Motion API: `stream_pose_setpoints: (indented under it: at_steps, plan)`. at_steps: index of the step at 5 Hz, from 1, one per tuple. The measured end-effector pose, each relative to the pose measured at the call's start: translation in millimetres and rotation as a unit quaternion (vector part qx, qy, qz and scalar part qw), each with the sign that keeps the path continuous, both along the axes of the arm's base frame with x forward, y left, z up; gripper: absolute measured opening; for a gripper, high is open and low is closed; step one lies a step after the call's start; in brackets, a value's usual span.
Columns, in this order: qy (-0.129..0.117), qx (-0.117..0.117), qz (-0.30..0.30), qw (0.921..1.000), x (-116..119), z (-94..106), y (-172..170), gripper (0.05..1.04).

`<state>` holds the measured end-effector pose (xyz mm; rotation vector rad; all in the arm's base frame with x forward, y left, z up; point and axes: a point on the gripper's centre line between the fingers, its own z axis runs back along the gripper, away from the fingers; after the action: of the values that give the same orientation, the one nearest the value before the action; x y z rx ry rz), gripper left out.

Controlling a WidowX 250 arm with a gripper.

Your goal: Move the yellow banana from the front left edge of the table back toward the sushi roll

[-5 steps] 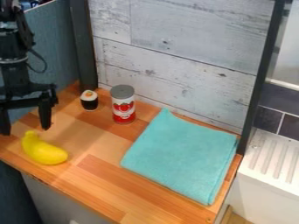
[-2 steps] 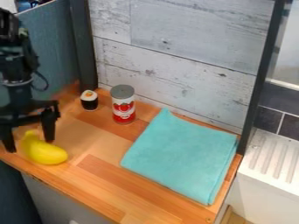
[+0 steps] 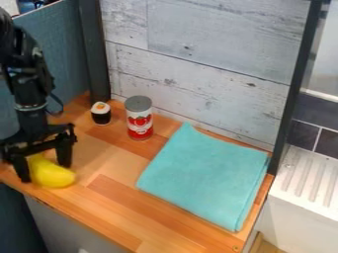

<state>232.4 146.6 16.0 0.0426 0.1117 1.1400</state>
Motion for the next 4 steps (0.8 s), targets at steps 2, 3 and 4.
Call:
stream_pose_setpoints:
  at_steps: [2,3,4]
  plan:
    - [-0.003,0.015,-0.015,0.9998,-2.6,-1.3,-8.4,0.599]
    - [-0.007,0.034,-0.076,0.9965,0.0,17.8,-8.8,0.6]
    - [-0.02,0.056,-0.196,0.9789,24.4,41.5,6.5,0.599]
